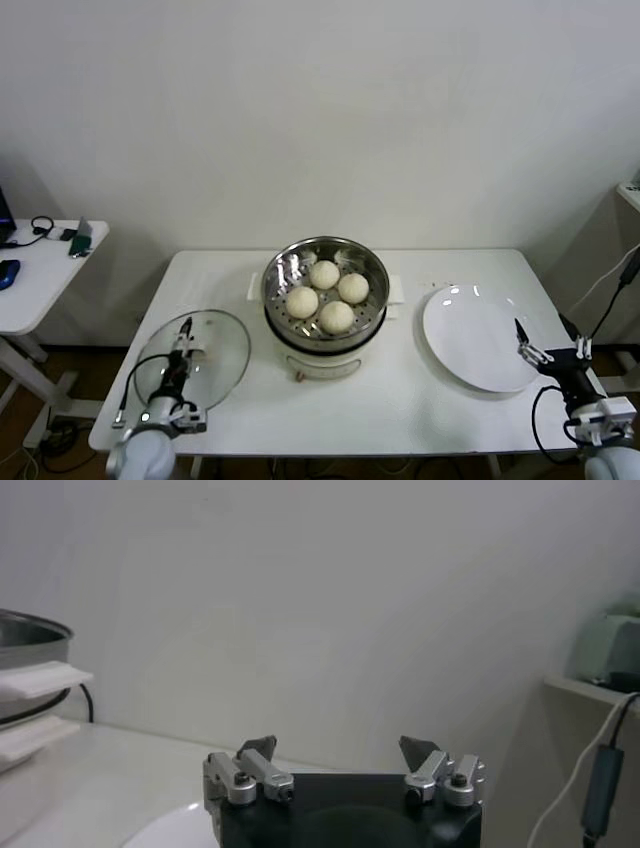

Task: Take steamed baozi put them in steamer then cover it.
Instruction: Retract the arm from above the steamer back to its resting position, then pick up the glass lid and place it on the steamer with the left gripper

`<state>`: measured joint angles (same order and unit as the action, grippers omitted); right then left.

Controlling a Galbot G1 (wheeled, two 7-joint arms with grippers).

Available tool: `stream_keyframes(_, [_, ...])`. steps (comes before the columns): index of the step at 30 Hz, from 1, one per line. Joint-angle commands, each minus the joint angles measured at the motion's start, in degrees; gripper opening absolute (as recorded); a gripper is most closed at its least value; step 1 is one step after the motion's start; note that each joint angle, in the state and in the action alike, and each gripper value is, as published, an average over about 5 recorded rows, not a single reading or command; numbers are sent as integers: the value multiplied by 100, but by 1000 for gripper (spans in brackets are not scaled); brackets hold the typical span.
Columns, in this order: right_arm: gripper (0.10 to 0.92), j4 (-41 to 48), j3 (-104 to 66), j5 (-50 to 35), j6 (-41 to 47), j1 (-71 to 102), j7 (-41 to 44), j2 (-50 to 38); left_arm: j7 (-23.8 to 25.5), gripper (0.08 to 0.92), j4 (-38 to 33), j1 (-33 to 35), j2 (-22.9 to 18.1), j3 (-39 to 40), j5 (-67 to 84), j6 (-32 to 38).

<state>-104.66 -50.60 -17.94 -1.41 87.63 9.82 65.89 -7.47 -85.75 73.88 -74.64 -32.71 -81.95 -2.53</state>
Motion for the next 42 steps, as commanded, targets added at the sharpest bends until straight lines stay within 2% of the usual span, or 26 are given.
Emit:
stream_keyframes(1, [823, 6, -29, 72, -27, 27, 27, 57, -7, 628, 139, -60, -16, 3, 73, 17])
stream_keyframes(14, [823, 139, -32, 194, -151, -32, 59, 118, 36, 247, 11, -41, -21, 23, 219, 22])
stream_keyframes(18, [823, 191, -60, 201, -187, -35, 70, 118, 39, 161, -185, 23, 2, 28, 297, 20])
stream_keyframes(26, [823, 327, -132, 190, -252, -82, 80, 40, 51, 150, -1259, 451, 222, -11, 677, -285])
stream_keyframes(35, [823, 481, -106, 173, -243, -213, 96, -123, -12, 150, -2659, 1100, 531, -239, 806, -1293])
stream_keyframes(42, [823, 631, 86, 177, -244, -375, 88, -241, -45, 150, -3397, 1346, 887, -285, 1080, -1798])
